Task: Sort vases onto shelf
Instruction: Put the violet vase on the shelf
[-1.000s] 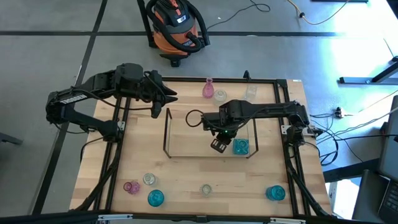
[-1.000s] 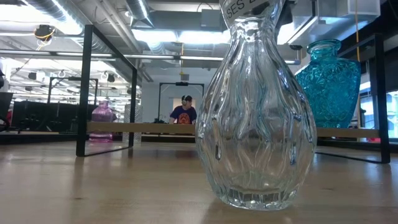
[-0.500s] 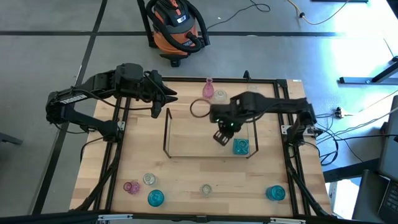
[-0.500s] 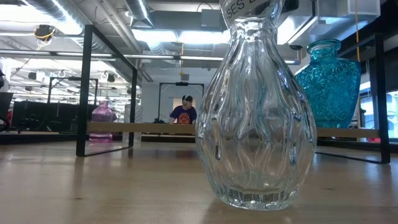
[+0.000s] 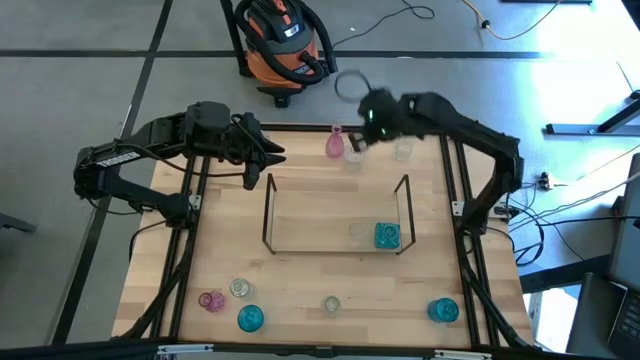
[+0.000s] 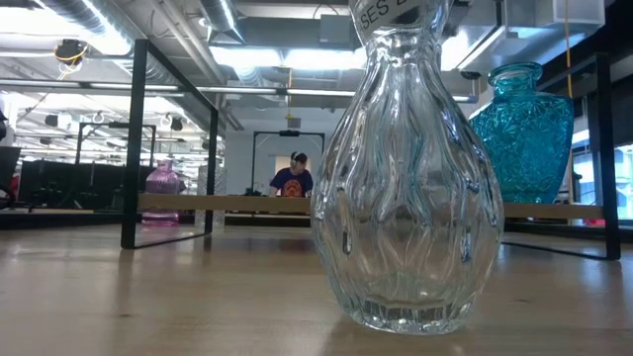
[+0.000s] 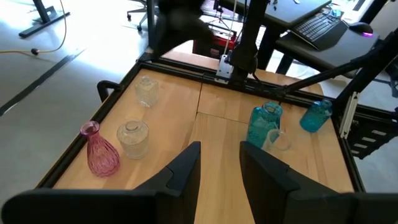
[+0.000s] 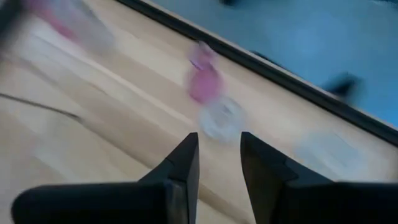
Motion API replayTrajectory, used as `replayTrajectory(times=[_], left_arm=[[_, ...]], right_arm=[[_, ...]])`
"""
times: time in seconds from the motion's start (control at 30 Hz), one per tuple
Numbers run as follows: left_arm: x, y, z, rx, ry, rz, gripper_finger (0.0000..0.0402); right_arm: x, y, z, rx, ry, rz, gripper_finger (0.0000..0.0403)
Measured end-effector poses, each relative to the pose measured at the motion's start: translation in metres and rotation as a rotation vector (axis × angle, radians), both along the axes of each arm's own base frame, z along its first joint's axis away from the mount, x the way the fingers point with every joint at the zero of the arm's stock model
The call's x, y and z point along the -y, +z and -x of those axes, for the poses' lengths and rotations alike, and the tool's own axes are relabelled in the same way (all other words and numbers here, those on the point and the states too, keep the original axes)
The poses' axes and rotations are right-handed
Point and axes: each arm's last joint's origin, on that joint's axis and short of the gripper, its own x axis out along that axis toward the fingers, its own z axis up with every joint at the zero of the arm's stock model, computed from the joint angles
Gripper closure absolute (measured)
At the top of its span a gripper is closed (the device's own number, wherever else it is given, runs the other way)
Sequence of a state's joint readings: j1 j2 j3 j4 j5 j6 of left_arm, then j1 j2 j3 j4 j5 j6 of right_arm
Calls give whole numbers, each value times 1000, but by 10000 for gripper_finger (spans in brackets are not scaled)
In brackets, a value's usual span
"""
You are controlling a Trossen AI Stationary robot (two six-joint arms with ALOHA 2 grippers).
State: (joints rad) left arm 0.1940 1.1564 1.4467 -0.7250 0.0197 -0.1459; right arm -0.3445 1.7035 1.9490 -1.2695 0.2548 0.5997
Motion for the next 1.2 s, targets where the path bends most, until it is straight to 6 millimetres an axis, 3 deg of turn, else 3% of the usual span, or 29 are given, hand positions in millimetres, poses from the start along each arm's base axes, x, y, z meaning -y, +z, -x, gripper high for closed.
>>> replayTrajectory(times=[0.17,0.37,0.63,1.2], left_arm=[[0,0,0,-1,10,-4,297],[-1,0,0,-3,35,-15,297],[-2,0,0,0,69,0,297],[-3,0,0,3,106,14,297]], right_arm=[[54,-17,-11,229,90,-59,306],[95,-55,-27,206,65,-95,306],[109,-100,-50,107,43,-133,306],[120,-138,-64,24,31,-170,319]])
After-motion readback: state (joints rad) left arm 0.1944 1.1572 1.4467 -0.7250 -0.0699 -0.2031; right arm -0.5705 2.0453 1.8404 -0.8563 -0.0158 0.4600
